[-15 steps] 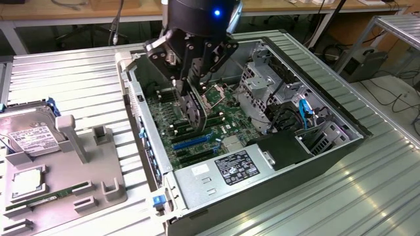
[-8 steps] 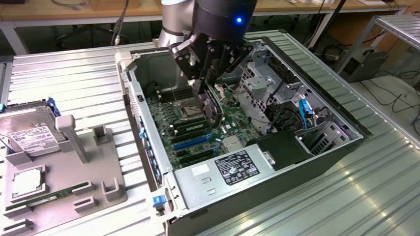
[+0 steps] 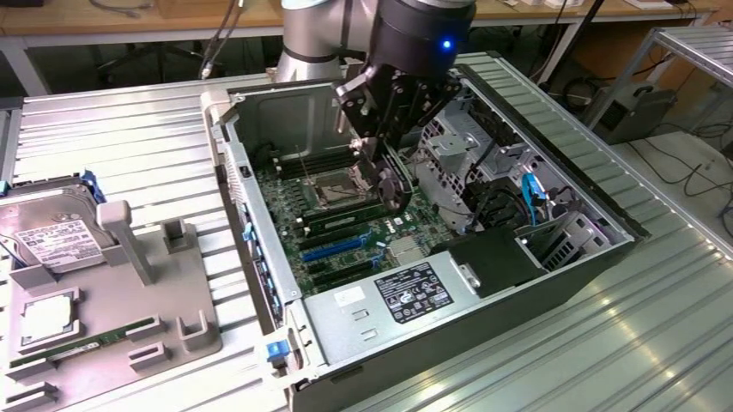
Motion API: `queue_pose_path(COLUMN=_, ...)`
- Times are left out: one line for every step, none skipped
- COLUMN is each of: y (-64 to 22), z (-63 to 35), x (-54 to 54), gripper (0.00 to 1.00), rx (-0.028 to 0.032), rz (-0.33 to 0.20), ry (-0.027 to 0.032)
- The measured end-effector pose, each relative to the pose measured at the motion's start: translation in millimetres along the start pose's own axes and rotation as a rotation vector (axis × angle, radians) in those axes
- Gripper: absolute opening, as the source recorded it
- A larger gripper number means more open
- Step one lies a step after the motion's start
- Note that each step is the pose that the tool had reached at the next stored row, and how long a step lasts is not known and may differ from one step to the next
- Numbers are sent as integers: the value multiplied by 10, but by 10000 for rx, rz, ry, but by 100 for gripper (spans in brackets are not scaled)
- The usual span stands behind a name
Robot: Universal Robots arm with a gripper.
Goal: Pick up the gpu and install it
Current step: 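Pick up the gpu and move the gpu toward the slot, then insert the gpu into the slot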
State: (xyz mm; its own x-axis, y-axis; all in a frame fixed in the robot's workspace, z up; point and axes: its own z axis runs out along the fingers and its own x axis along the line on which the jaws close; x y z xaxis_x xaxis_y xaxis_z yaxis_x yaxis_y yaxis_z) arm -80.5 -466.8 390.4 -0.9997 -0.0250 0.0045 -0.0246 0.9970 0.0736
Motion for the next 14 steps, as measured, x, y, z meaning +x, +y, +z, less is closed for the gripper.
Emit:
queue_pose_path(y=7, z=18, x=-39, gripper=26, rx=1, rz=1, ry=0)
queue_pose_path(y=11, z=31, x=-59, gripper=26, rx=6, rz=0, ry=1)
queue_pose_path(y=11, z=36, x=-66, gripper=26, rx=5, rz=0, ry=0)
queue_pose_path(y=11, z=36, x=-66, gripper=26, rx=6, rz=1, ry=0)
queue_pose_path(y=11, z=36, x=-66, gripper=26, rx=7, rz=1, ry=0)
queue_pose_path(y=11, z=36, x=-66, gripper=26, rx=7, rz=1, ry=0)
queue_pose_path(y=11, z=36, x=-66, gripper=26, rx=7, rz=1, ry=0)
queue_pose_path(y=11, z=35, x=-66, gripper=26, rx=7, rz=0, ry=1)
queue_pose_path(y=11, z=35, x=-66, gripper=26, rx=7, rz=0, ry=1)
queue_pose_path(y=11, z=35, x=-66, gripper=26, rx=7, rz=0, ry=1)
queue_pose_path(y=11, z=36, x=-66, gripper=26, rx=7, rz=1, ry=0)
queue_pose_path(y=11, z=35, x=-66, gripper=26, rx=7, rz=0, ry=1)
queue_pose_path(y=12, z=36, x=-66, gripper=26, rx=7, rz=1, ry=0)
queue_pose_path(y=11, z=36, x=-66, gripper=26, rx=7, rz=1, ry=1)
